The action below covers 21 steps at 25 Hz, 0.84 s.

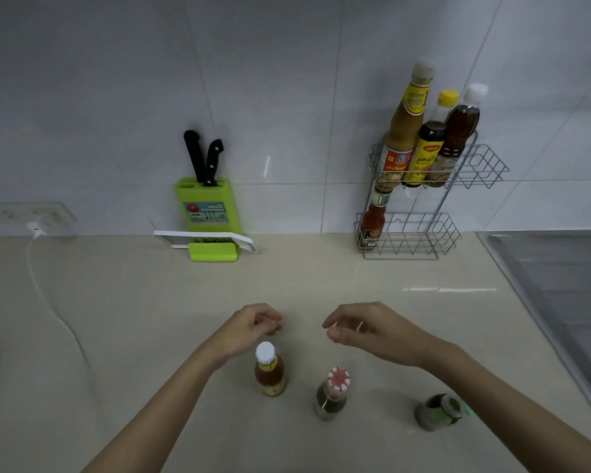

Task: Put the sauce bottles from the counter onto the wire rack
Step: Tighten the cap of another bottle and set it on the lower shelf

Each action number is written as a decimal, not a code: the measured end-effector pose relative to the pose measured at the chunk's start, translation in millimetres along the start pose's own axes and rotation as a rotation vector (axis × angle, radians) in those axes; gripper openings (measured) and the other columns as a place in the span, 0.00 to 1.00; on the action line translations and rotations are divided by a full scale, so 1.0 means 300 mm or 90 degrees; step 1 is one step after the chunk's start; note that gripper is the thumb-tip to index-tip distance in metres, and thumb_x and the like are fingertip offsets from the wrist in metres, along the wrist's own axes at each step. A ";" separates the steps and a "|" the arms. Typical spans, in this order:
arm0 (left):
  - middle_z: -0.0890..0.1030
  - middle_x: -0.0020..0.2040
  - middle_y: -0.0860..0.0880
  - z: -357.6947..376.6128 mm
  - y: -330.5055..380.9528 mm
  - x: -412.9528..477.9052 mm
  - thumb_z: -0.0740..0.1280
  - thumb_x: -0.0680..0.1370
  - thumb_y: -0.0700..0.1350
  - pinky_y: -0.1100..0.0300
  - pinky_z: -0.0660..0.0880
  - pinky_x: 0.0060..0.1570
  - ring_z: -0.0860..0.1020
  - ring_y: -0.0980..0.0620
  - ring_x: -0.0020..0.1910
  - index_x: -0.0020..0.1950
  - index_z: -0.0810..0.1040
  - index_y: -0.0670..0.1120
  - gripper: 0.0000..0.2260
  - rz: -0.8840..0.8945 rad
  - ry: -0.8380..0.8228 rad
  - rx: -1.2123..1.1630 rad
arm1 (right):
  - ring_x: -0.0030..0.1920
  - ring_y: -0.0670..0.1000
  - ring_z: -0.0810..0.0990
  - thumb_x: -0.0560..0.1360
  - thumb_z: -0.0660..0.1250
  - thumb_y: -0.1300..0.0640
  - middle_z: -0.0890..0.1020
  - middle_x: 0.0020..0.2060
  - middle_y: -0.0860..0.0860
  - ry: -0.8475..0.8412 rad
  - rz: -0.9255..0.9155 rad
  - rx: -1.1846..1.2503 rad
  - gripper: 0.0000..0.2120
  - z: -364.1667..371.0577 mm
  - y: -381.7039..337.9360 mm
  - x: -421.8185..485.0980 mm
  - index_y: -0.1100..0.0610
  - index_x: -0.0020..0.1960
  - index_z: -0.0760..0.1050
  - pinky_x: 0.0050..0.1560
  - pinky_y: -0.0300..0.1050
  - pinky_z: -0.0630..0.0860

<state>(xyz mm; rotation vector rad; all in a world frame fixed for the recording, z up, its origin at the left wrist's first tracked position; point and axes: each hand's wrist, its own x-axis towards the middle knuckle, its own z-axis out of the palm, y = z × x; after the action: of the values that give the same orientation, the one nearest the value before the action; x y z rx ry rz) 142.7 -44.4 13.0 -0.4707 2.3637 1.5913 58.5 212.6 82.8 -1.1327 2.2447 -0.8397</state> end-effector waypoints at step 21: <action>0.84 0.50 0.53 0.133 -0.210 -0.188 0.72 0.72 0.49 0.53 0.78 0.55 0.82 0.57 0.50 0.54 0.78 0.54 0.11 0.143 0.060 -0.050 | 0.32 0.52 0.79 0.71 0.55 0.46 0.80 0.32 0.49 0.062 -0.156 -0.565 0.15 0.309 -0.201 0.179 0.54 0.37 0.75 0.29 0.42 0.73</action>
<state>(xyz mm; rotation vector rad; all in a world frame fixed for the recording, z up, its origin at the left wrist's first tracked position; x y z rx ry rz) 220.7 -22.3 -33.4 -0.3112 2.5072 1.8009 122.1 111.7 53.4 -1.7915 2.6644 0.0913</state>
